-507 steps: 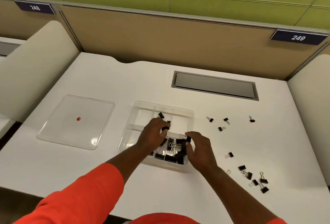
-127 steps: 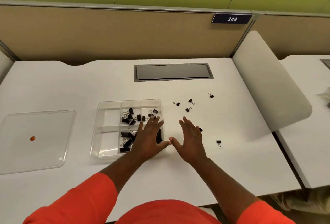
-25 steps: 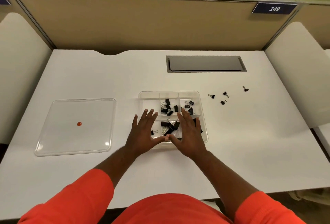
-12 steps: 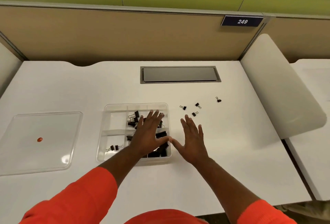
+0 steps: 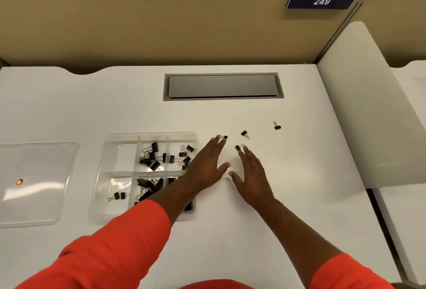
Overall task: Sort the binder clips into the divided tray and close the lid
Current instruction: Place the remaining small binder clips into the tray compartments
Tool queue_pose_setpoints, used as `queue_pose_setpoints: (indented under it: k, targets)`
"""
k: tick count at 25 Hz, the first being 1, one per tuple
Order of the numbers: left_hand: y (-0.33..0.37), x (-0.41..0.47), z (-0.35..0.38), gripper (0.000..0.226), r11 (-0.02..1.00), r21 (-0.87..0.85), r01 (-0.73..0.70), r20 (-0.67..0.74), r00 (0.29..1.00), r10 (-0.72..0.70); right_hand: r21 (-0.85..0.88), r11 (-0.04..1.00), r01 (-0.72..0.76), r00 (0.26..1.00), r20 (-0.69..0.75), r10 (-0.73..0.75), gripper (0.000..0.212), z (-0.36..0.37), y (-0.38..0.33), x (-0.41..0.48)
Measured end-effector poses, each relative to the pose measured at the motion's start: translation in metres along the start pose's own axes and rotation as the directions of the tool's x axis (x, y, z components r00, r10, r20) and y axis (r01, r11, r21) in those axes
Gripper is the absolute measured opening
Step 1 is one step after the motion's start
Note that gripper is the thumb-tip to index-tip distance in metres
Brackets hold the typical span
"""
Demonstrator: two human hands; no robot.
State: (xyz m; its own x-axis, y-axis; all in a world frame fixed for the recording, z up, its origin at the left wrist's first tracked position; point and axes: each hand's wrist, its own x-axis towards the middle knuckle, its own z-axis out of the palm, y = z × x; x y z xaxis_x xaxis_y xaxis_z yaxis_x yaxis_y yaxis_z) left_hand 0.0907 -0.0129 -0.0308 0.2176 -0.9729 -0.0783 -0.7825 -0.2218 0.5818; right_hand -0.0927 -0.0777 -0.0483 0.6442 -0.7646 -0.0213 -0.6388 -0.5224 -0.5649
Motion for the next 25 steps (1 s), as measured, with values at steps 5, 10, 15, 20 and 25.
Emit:
queue_pose_setpoints:
  k: [5, 10, 15, 20, 25]
  targets:
    - [0.003, 0.045, 0.016, 0.070, 0.993, 0.014, 0.118, 0.084, 0.989, -0.119, 0.067, 0.997, -0.042, 0.997, 0.065, 0.038, 0.056, -0.001, 0.027, 0.031]
    - [0.001, 0.079, 0.020, 0.061, 0.981, 0.101, 0.163, 0.071, 0.983, -0.171, 0.014, 0.999, 0.036, 0.999, -0.018, -0.035, 0.051, 0.008, 0.039, 0.056]
    - [-0.006, 0.088, 0.019, 0.033, 0.981, 0.119, 0.152, 0.022, 0.988, -0.156, -0.054, 0.998, 0.025, 0.999, -0.047, -0.028, 0.045, 0.018, 0.043, 0.064]
    - [-0.003, 0.082, 0.022, 0.025, 0.974, 0.115, 0.193, 0.018, 0.980, -0.197, -0.085, 0.996, -0.031, 0.999, -0.047, 0.027, 0.029, 0.020, 0.042, 0.065]
    - [0.003, 0.078, 0.027, 0.035, 0.973, 0.119, 0.198, 0.007, 0.980, -0.201, -0.107, 0.992, -0.071, 0.996, -0.057, 0.065, 0.024, 0.016, 0.040, 0.051]
